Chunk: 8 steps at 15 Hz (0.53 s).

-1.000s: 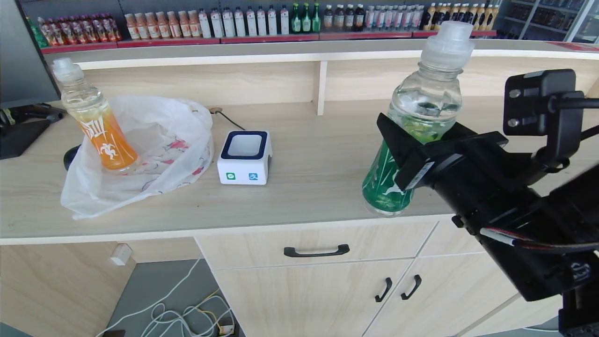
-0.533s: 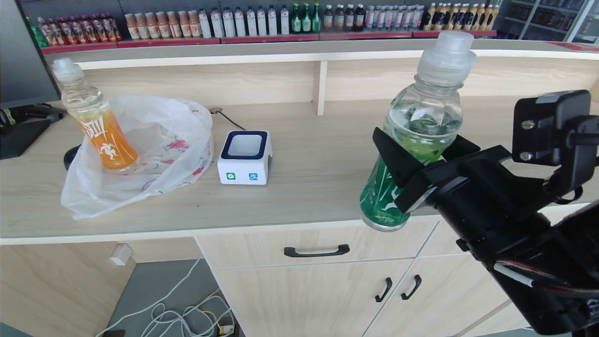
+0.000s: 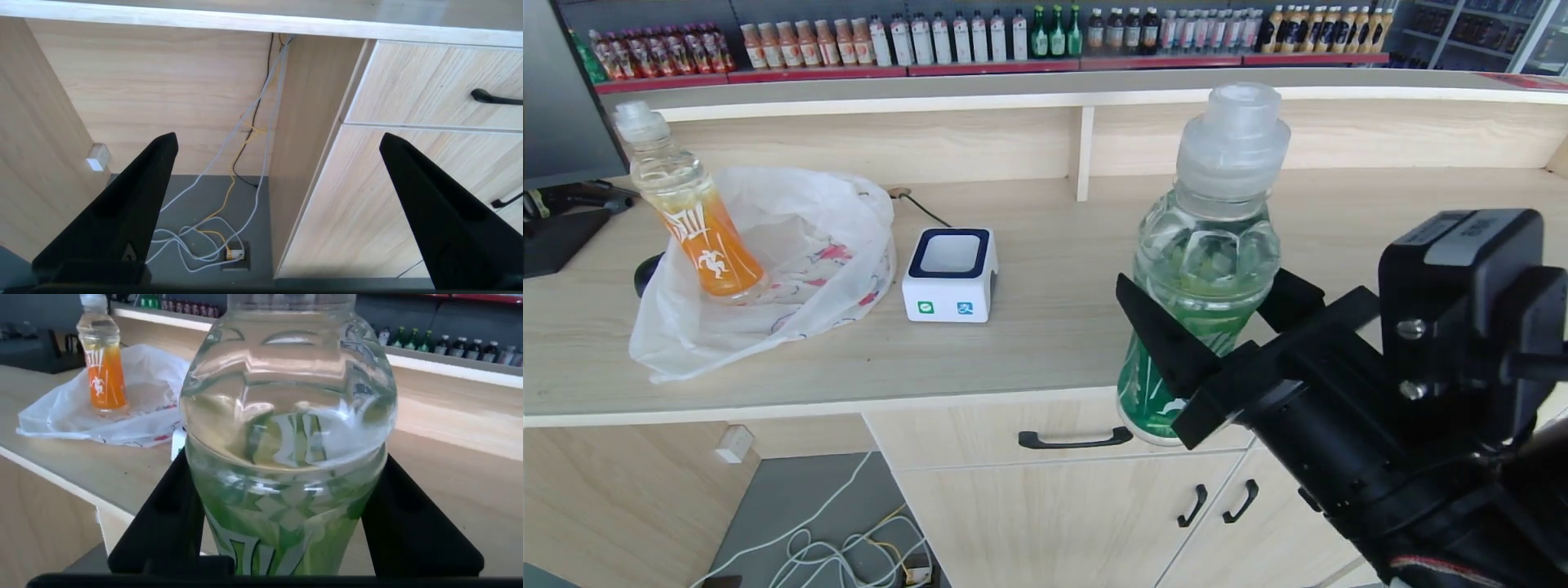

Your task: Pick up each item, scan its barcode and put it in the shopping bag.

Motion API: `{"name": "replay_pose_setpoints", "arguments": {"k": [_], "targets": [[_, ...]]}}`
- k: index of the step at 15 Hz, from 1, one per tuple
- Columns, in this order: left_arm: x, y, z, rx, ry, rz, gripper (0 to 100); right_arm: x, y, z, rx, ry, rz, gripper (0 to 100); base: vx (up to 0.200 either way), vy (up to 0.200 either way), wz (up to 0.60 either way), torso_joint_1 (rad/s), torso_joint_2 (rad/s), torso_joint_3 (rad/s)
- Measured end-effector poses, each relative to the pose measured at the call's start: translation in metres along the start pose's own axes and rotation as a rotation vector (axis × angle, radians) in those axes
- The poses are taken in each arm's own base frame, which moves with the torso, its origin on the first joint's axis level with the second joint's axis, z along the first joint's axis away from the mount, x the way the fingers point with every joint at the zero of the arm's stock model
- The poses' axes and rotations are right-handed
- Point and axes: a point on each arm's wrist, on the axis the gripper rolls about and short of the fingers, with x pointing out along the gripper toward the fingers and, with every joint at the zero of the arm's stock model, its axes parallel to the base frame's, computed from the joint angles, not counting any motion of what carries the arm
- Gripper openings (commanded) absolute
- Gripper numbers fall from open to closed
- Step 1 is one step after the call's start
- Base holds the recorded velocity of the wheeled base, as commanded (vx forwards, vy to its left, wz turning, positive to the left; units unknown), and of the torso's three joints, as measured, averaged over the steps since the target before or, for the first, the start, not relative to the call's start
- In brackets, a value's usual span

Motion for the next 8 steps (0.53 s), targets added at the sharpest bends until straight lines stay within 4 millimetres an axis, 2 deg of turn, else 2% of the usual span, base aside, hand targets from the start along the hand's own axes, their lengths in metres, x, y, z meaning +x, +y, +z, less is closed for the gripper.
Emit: {"name": "replay_pose_setpoints", "arguments": {"k": [8], "targets": [[0.0,0.0,0.0,0.0,0.0,0.0,100,-0.02,0.04,0.006,-0.238,-0.036,0.18,0,0.0,0.0,0.0,0.0,0.0,0.0]]}}
